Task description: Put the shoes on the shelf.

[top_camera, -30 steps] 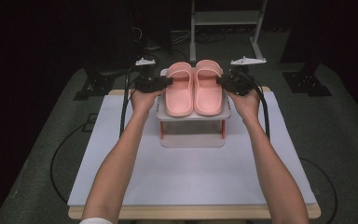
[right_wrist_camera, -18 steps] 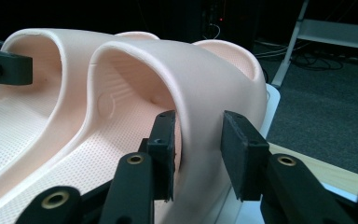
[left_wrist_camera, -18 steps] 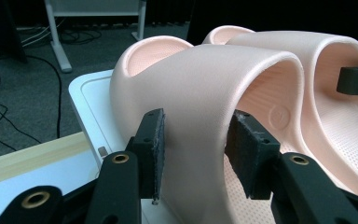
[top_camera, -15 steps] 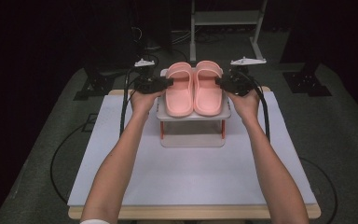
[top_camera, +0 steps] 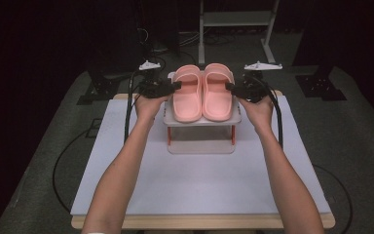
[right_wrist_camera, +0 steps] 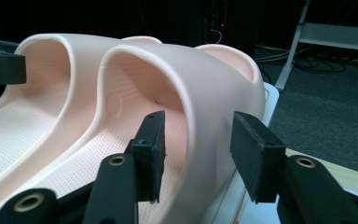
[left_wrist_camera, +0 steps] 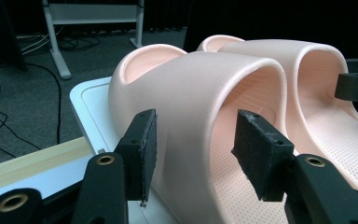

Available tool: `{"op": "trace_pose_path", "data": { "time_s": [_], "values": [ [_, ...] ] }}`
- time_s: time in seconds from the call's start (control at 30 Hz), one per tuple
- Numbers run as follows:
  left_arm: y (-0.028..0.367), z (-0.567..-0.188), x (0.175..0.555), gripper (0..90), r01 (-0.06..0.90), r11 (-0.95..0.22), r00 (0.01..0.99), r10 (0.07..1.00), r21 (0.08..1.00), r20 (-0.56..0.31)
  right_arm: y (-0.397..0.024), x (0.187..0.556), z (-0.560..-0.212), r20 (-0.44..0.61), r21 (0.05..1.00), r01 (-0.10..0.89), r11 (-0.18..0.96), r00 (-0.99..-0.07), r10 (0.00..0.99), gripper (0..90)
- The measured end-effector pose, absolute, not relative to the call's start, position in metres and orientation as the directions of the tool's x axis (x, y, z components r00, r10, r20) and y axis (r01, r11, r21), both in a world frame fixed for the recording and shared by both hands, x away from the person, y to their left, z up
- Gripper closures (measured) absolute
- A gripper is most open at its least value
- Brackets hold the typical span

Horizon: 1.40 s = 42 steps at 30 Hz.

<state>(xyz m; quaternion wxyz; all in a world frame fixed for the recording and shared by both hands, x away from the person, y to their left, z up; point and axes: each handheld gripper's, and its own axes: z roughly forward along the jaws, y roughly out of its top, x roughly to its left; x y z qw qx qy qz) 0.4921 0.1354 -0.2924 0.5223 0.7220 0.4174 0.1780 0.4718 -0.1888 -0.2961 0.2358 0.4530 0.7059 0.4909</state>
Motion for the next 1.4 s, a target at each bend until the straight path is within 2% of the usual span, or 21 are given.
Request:
{"op": "trace_pose_path", "data": {
  "time_s": [0.77, 1.4],
  "values": [
    [0.144, -0.3, 0.471, 40.8, 0.397, -0.105, 0.595, 0.786, 0.912, -0.168, -0.198, 0.448, -0.294, 0.102, 0.916, 0.384, 0.119, -0.509, 0.854, 47.7],
    [0.151, -0.302, 0.454, 38.5, 0.374, -0.103, 0.614, 0.772, 0.922, -0.163, -0.202, 0.432, -0.301, 0.103, 0.92, 0.373, 0.123, -0.531, 0.841, 45.3]
  ]
}}
